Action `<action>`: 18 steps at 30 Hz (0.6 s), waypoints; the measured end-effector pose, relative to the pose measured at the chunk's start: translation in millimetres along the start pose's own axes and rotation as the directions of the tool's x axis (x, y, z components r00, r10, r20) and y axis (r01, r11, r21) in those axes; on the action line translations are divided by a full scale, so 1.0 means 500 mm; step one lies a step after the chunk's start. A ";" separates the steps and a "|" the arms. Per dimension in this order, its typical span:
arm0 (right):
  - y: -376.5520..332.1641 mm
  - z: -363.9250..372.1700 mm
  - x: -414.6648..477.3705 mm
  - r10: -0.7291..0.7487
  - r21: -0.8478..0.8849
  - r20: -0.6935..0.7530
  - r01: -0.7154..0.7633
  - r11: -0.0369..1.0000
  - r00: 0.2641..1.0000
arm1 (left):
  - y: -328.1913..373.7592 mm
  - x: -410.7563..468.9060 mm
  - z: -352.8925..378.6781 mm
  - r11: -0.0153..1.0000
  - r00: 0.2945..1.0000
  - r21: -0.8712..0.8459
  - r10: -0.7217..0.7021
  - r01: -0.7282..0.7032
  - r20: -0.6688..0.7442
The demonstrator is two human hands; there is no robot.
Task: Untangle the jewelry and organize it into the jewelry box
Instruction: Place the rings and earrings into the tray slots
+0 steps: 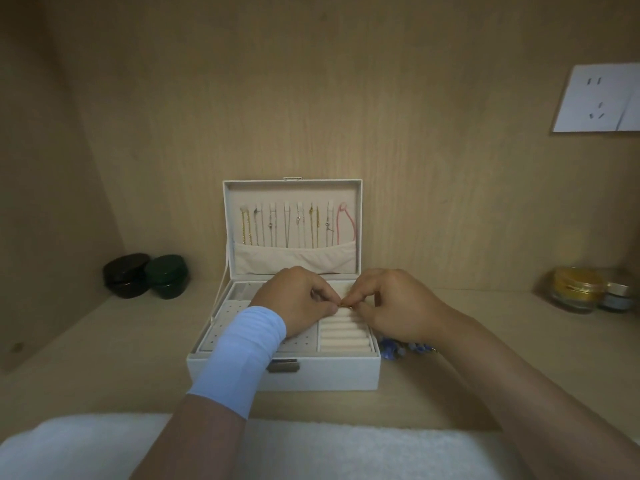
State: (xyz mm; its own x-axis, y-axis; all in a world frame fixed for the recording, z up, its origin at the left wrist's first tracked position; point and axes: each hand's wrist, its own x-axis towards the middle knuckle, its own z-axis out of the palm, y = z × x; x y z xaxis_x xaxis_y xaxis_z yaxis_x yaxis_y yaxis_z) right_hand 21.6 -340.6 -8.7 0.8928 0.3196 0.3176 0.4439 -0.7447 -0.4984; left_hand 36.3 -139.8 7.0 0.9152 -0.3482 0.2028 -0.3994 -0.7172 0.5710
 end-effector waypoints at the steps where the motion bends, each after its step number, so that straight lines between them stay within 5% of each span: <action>1: -0.001 0.000 0.000 0.008 0.016 0.013 -0.009 1.000 1.000 | 0.002 0.000 -0.002 1.000 1.000 0.019 -0.001 0.001 0.004; 7: -0.001 -0.036 -0.005 0.075 0.088 0.056 -0.079 0.993 0.996 | 0.013 -0.007 -0.003 0.994 1.000 0.111 0.008 -0.006 -0.021; 10: 0.026 -0.097 -0.007 0.139 0.068 -0.032 -0.136 0.988 0.990 | 0.026 -0.009 0.000 0.999 0.994 0.036 0.032 -0.028 -0.105; 13: 0.065 -0.166 -0.028 0.229 -0.030 0.030 -0.228 0.973 0.973 | 0.068 0.001 0.013 0.993 0.981 -0.049 0.097 -0.106 -0.167; 18: 0.140 -0.209 -0.068 0.529 -0.279 0.244 -0.464 0.841 0.813 | 0.164 0.050 0.083 0.975 0.975 0.019 0.221 -0.221 -0.003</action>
State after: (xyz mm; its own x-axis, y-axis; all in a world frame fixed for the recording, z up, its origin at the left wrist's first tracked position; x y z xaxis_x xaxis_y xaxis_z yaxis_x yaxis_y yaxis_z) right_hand 14.2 -464.8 30.1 0.9792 0.0089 -0.2026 -0.0621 -0.9379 -0.3414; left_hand 24.3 -232.5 25.8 0.8042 -0.4967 0.3265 -0.5930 -0.6334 0.4972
